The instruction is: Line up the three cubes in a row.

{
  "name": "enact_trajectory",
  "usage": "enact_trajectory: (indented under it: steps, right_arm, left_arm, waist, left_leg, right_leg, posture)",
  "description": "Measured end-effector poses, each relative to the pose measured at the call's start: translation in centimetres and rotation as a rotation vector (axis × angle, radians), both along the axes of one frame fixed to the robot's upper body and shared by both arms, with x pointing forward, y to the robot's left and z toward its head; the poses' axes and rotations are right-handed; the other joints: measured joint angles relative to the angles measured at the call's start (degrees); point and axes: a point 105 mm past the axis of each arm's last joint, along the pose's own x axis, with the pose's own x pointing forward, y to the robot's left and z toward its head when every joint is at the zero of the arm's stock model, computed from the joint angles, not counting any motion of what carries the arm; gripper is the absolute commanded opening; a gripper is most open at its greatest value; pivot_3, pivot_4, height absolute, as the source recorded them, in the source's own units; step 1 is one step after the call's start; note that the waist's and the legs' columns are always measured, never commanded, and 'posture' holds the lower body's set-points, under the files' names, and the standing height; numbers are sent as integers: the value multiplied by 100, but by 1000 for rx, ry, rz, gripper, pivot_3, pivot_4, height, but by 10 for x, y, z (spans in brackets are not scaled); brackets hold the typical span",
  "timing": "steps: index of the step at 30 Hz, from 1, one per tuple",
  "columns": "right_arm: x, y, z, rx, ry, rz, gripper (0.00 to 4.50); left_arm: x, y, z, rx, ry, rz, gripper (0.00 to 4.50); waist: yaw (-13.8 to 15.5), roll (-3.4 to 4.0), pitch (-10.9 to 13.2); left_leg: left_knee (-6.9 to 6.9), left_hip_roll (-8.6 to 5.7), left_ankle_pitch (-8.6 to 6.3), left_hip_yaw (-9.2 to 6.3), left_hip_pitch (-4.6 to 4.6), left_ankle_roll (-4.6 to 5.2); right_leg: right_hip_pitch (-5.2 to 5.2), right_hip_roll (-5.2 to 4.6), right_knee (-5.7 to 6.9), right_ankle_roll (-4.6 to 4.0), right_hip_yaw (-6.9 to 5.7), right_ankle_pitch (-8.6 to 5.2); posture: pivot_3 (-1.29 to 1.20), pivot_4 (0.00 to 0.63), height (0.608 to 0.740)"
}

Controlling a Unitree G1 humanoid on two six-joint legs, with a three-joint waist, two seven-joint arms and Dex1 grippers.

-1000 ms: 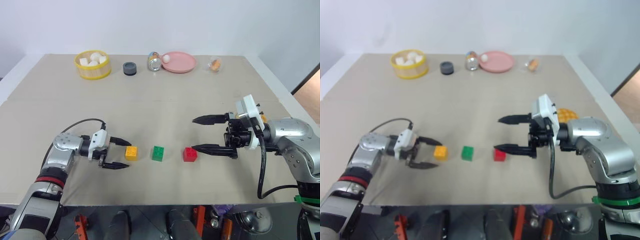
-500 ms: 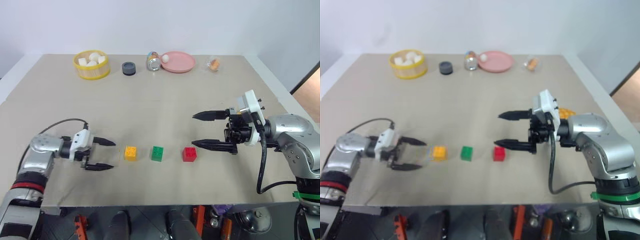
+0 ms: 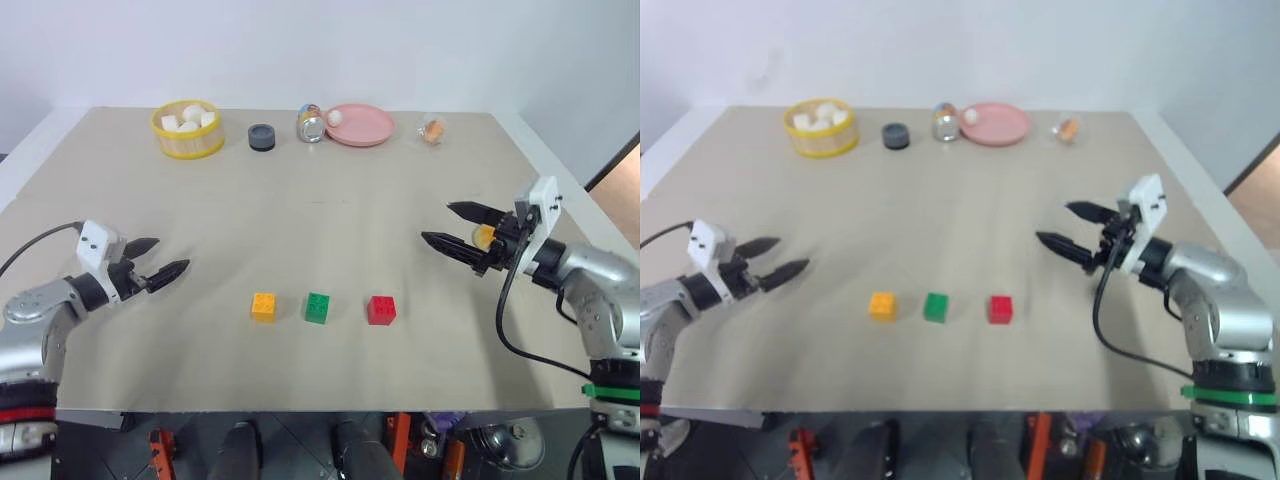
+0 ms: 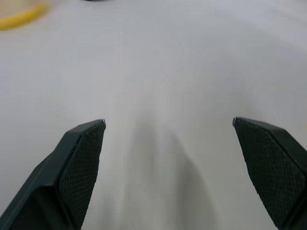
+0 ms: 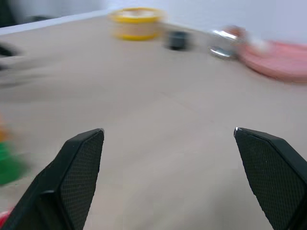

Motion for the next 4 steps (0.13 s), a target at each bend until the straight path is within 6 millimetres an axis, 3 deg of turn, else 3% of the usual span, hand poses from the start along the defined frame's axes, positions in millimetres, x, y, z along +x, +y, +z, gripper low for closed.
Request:
enact_trajectory:
  steps: [4]
  right_arm:
    - [3, -9, -28, 54, 37, -161, 4500]
  left_arm:
    - [-4, -12, -4, -80, -18, 81, 4404]
  waist:
    - [-2, 0, 0]
  left_leg:
    - [2, 0, 6, 0, 6, -3]
  right_leg:
    - [2, 3, 1, -16, 3, 2]
  posture:
    - [0, 150, 740]
